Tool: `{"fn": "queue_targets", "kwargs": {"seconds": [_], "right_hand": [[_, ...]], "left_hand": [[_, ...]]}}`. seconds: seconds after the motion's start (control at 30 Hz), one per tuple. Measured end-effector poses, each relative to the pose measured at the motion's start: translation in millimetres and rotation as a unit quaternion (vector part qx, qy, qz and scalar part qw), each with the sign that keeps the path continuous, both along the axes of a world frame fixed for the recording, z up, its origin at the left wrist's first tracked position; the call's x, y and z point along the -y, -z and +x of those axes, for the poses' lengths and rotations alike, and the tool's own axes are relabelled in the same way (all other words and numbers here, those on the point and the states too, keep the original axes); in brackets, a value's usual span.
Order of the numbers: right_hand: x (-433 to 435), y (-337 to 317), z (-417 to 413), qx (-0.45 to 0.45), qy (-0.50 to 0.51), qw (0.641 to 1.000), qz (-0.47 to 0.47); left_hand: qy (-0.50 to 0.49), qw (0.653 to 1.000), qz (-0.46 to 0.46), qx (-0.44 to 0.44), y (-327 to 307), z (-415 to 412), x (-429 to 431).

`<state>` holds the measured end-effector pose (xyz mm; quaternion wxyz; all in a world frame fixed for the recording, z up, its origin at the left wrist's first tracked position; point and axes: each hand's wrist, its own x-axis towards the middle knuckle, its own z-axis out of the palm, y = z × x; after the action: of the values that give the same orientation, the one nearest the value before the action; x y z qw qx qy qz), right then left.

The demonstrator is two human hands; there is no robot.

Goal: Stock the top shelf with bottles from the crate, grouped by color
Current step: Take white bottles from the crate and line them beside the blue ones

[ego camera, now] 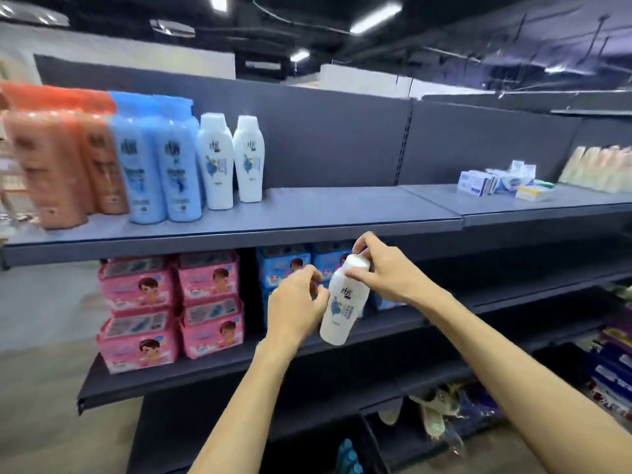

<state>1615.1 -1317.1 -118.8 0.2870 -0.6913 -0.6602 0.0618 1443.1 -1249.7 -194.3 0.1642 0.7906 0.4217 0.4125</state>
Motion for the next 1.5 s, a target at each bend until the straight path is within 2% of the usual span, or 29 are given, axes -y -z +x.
{"fn": "queue_targets", "kwargs": {"seconds": [0.3, 0.6, 0.87, 1.33, 1.5], "right_hand": [[-55, -101, -22, -0.044, -0.049, 0.991, 0.119], [-109, -172, -31, -0.007, -0.102, 0.987, 0.125], [-154, -172, -30, 0.028, -0.132, 0.986, 0.096], [-196, -175, -43, 0.025, -0.087, 0.994, 0.059], [-196, -163, -53, 0.019, -0.063, 0.993, 0.096]], "left_hand": [[-0.044, 0.995, 0.091, 0.003, -84, -39, -23], [-0.086, 0.989, 0.116, 0.002, -127, -43, -37], [-0.133, 0.982, 0.135, -0.016, -143, -33, -45], [-0.108, 0.980, 0.158, -0.060, -158, -51, -92], [-0.100, 0.982, 0.146, -0.064, -151, -53, -103]]}}
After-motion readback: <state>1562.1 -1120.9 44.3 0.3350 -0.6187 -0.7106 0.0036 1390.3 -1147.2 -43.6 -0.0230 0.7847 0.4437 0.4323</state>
